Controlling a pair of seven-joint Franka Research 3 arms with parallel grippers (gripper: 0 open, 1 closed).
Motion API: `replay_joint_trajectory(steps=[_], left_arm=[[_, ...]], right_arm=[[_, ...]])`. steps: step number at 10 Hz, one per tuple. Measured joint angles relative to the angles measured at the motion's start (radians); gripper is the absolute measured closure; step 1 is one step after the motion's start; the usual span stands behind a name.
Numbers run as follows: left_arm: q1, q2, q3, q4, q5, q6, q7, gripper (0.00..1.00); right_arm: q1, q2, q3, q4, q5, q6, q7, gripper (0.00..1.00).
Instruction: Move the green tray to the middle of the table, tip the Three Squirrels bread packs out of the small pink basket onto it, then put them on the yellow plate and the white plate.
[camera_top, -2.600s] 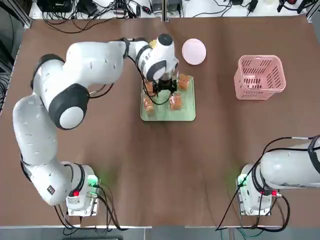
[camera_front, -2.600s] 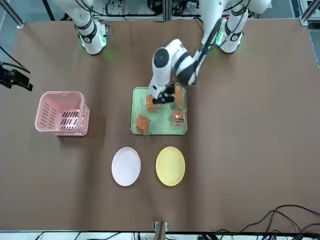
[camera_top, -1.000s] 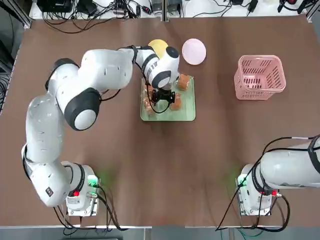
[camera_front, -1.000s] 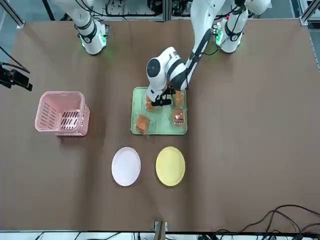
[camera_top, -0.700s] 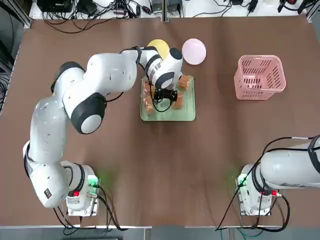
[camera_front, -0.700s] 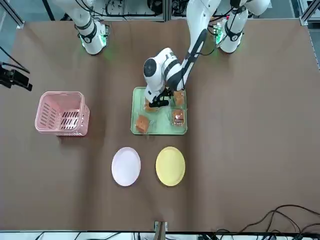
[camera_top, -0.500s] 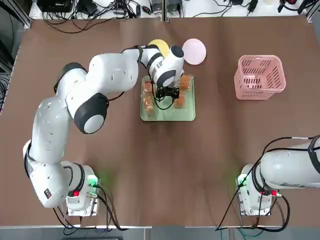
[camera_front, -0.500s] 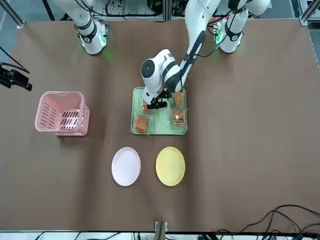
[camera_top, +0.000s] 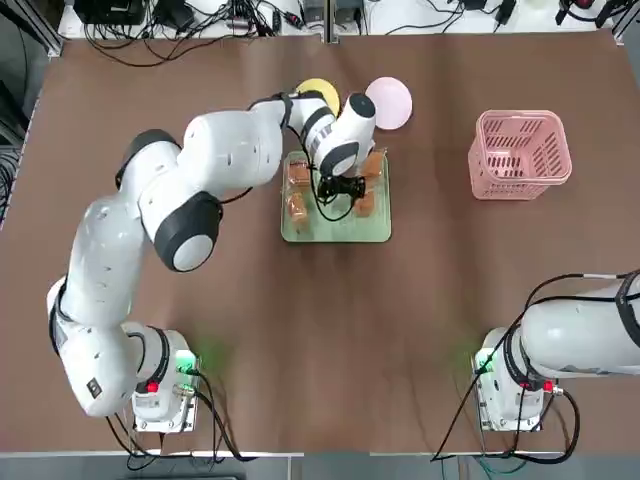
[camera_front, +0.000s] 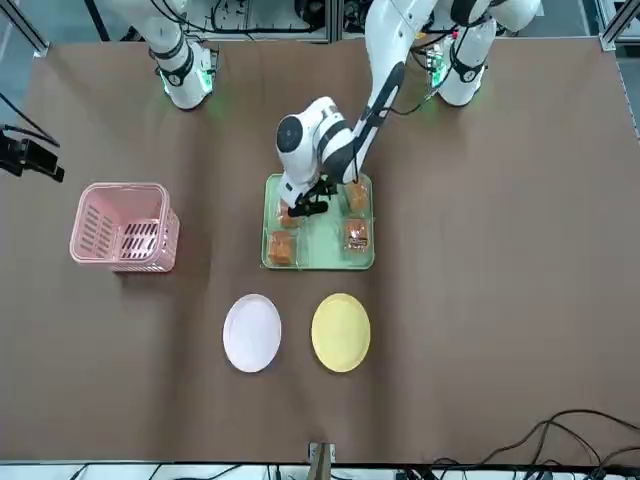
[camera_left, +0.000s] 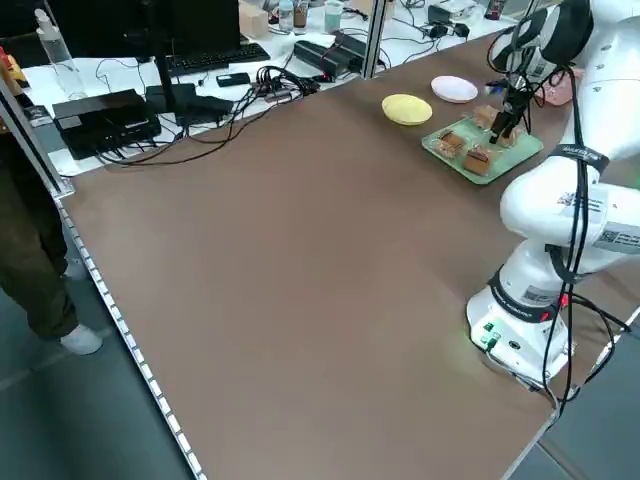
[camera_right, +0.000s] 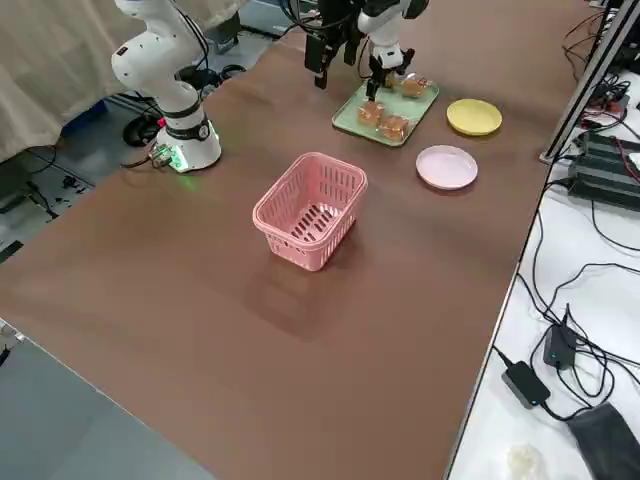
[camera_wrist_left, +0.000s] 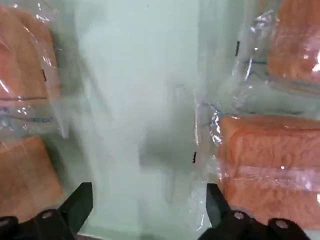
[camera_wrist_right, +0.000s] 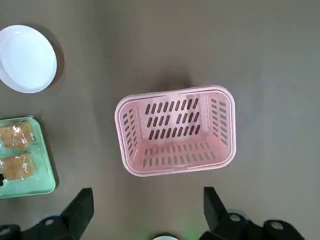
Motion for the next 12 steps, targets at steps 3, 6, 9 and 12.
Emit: replay_joint_trajectory(steps=[3,6,9,12], left_arm=[[-0.009,0.021,0.0,0.038,-0.002,0.0,-0.016,0.0],[-0.014,0.043,0.0,0.065,-0.002,0.0,-0.021,0.0],[0.001,0.024,0.005,0.099,-0.002,-0.053,-0.021,0.0],[0.071,-0.073,0.007,0.109,-0.002,-0.187,0.015,0.0]], right_arm=[[0.0,0.0,0.0,0.0,0.0,0.0,0.0,0.03],[0.0,0.0,0.0,0.0,0.0,0.0,0.0,0.03],[-0.001,0.0,0.0,0.0,0.0,0.0,0.0,0.03],[-0.001,0.0,0.0,0.0,0.0,0.0,0.001,0.03]])
